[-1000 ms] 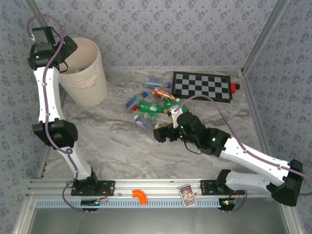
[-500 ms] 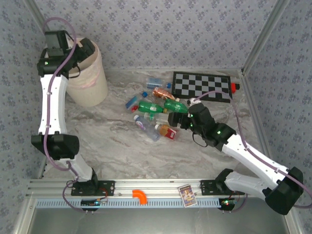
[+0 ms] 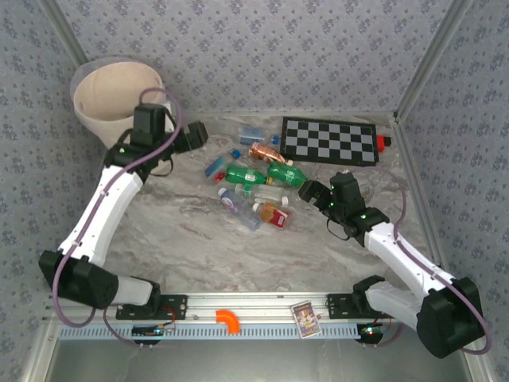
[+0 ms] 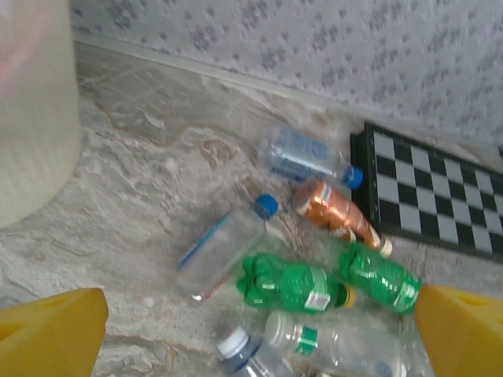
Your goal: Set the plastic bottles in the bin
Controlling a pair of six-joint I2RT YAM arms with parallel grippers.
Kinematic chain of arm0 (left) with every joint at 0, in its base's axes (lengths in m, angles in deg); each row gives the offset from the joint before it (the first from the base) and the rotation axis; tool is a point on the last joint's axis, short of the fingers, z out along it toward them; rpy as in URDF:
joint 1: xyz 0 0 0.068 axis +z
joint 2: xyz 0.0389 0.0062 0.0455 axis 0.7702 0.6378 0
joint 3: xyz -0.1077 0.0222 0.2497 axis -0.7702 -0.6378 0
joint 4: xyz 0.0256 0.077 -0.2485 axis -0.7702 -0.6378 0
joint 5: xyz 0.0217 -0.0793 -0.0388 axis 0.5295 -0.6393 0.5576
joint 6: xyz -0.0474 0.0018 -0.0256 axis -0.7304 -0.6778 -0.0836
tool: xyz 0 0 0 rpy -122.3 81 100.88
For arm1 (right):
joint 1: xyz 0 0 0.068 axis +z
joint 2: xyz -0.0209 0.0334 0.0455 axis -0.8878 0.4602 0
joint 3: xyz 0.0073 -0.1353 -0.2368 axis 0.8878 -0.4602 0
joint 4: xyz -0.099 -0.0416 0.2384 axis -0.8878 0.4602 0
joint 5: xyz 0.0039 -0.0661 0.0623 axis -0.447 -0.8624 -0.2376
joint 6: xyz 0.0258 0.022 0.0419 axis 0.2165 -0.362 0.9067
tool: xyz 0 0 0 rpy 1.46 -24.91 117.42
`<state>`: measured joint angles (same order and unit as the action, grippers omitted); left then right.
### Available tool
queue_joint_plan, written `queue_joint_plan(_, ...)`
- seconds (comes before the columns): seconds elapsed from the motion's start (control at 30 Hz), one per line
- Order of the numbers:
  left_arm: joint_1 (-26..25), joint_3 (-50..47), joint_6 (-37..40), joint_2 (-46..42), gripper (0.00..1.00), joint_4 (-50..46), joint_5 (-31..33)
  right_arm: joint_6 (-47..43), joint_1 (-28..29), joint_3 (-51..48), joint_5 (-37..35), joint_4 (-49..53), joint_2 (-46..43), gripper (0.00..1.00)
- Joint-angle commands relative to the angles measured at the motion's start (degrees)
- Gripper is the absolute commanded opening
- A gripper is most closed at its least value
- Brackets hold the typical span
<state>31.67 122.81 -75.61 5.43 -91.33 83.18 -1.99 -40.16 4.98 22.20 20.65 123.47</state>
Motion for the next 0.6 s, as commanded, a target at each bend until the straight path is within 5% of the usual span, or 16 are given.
queue_joint_plan(0.0,-4.79,-5.02,3.04,-3.95,1.0,4.55,1.93,3.87,-1.54,-1.06,2.45,-3.46,1.14,1.0)
queue_joint_plan(0.2,-12.27,-15.01,2.32,-7.06,1.0,7.82,2.71,1.2,-0.91,-1.13,3.99,-6.82,4.26,0.97)
queue_joint_plan(0.57,-13.91,-22.56,-2.08,-9.72,1.0,9.61,2.62,-14.07,6.0,0.55,11.43,-7.78,14.73,0.99)
